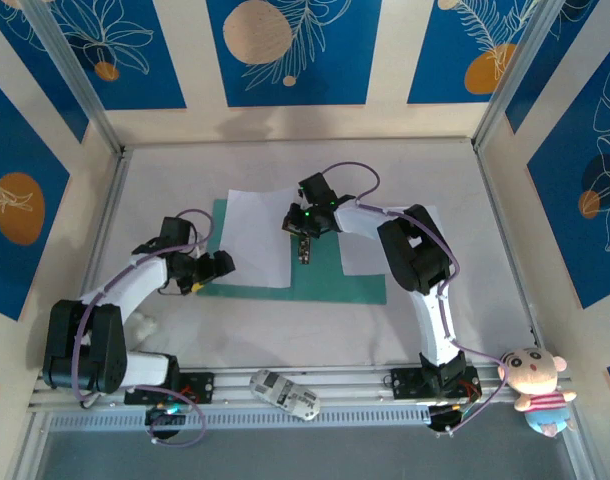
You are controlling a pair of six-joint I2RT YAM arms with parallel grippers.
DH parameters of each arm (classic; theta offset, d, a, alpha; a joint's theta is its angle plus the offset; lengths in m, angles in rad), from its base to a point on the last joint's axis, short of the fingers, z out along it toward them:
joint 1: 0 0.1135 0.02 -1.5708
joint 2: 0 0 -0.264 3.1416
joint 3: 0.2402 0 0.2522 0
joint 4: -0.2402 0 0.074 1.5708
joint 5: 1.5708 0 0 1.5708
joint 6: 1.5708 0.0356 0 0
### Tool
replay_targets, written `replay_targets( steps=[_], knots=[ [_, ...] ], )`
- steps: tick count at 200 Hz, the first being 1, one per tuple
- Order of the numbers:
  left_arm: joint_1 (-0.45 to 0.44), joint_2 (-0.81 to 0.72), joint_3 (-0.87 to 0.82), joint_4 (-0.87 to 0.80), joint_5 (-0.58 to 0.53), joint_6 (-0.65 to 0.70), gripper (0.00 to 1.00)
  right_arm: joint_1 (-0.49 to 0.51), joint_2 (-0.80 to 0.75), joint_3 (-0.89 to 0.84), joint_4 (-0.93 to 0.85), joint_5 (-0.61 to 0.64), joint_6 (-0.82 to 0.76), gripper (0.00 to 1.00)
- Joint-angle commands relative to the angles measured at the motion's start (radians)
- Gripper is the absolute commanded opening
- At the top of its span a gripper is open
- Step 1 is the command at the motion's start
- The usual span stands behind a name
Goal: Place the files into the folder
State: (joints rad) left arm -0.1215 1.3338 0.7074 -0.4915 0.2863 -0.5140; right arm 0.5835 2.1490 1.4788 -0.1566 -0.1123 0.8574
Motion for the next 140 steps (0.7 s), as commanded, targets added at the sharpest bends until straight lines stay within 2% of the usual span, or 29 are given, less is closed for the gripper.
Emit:
replay_targets(
  steps=[1,54,140],
  knots=[
    [0.012,-0.001,0.004,-0.027,-0.003,0.011,0.93,0.014,0.018,0.032,-0.003,-0.024,-0.035,0.00],
    [0.012,-0.006,-0.001,-0.030,-0.007,0.011,0.93,0.022,0.029,0.016,0.036,-0.087,-0.073,0.00],
    [0.011,-0.005,-0.006,-0.029,-0.007,0.012,0.93,0.019,0.041,0.042,0.004,-0.131,-0.144,0.00]
  ],
)
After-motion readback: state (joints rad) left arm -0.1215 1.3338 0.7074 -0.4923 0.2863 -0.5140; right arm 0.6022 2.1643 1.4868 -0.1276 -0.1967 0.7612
